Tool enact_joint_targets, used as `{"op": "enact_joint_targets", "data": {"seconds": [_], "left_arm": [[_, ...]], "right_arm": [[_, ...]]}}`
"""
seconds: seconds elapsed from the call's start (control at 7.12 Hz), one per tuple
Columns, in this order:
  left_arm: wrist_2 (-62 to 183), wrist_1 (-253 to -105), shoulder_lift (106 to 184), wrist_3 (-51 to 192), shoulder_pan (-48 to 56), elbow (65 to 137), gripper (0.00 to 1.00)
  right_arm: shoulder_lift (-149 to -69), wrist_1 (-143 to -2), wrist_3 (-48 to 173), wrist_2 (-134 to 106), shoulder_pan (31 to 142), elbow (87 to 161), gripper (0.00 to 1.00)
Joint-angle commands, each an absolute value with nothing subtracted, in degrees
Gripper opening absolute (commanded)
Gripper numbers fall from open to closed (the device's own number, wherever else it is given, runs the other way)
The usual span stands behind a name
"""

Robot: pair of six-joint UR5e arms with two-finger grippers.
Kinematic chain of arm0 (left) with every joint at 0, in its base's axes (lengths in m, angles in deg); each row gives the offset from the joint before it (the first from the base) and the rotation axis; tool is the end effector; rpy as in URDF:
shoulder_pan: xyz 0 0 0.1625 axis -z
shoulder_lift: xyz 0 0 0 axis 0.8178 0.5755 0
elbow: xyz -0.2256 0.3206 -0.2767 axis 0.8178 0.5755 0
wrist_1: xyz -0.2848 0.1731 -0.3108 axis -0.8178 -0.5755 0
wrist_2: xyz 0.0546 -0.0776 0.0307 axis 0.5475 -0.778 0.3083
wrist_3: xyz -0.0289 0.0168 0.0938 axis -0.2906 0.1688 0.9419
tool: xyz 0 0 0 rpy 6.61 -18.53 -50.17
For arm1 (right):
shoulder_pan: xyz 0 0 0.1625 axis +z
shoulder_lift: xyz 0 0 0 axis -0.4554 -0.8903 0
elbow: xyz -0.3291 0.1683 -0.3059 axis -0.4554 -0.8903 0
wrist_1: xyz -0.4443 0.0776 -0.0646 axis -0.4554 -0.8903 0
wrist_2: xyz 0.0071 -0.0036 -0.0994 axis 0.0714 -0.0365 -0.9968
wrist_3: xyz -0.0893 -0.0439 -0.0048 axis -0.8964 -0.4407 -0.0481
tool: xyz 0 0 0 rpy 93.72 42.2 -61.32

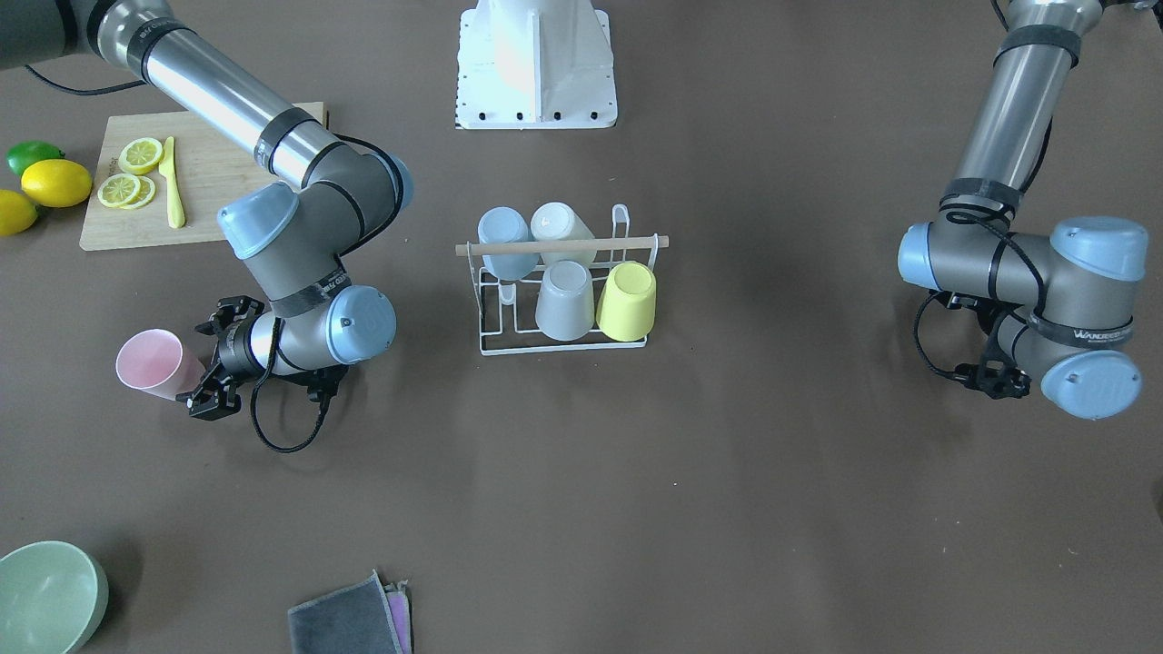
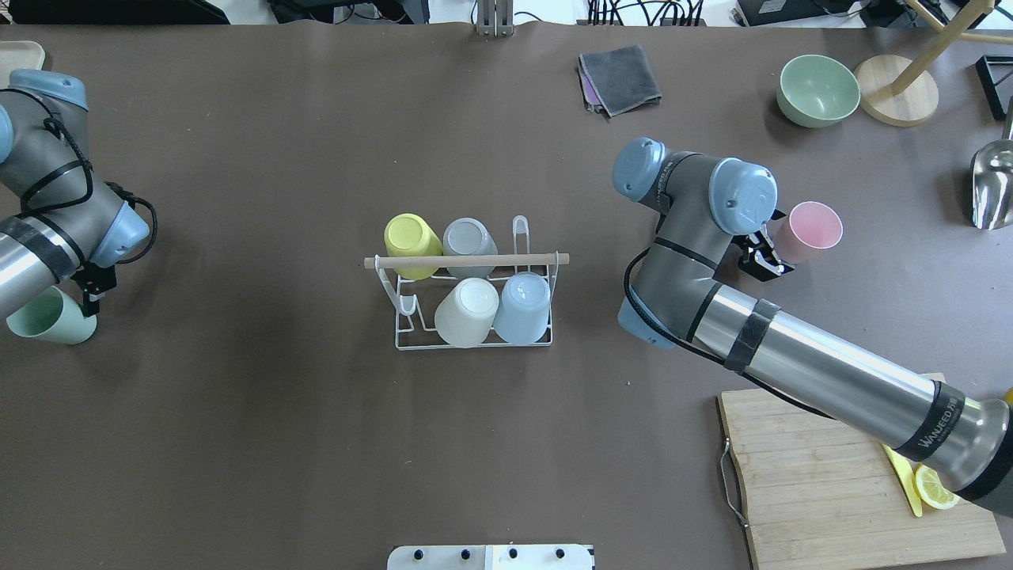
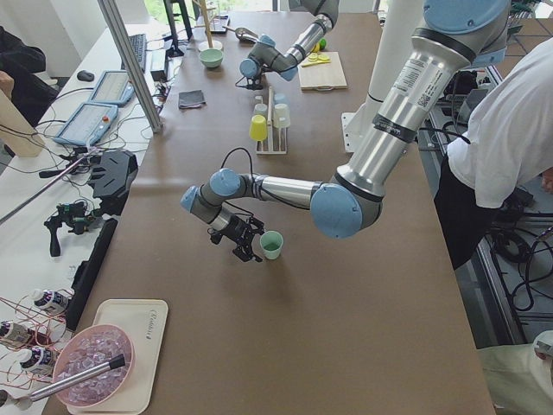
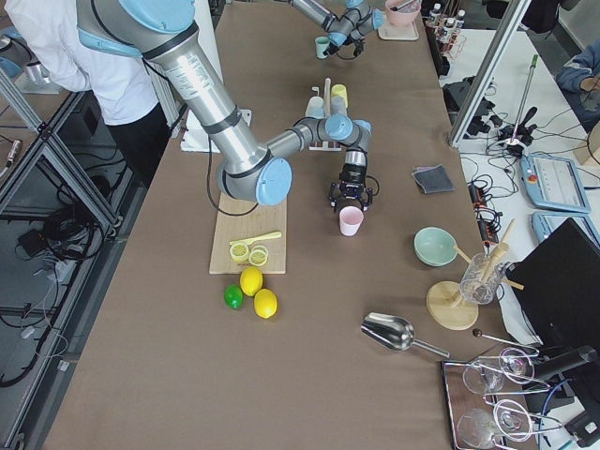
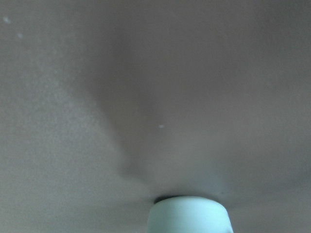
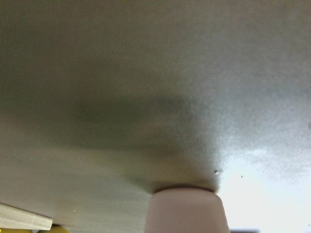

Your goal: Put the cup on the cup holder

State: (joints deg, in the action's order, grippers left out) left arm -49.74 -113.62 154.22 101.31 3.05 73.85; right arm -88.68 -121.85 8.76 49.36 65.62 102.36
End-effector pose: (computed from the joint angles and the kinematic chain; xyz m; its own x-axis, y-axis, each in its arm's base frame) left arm 0.3174 -0.6325 0.6815 0.6933 0.2473 -0.6769 -0.6414 0.6400 -0.4232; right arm -0.5319 -0.6024 0.4804 0.0258 -0.9956 0.0902 0.9741 0.0048 -0.2261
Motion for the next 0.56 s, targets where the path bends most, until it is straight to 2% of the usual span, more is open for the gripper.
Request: {"op": "enact_joint_targets", "data": {"seconds": [0.0, 0.42], "left_arm": [[-50.35, -113.7, 154.4, 101.24, 2.88, 72.43, 0.98], [-50.27, -113.53, 155.27, 101.24, 2.18, 71.1, 0.98]], "right_arm": [[-89.7, -121.76, 8.77, 48.79, 65.59, 102.97, 0.99], [-91.28, -121.41, 8.77, 48.53, 65.41, 103.93, 0.99]]}}
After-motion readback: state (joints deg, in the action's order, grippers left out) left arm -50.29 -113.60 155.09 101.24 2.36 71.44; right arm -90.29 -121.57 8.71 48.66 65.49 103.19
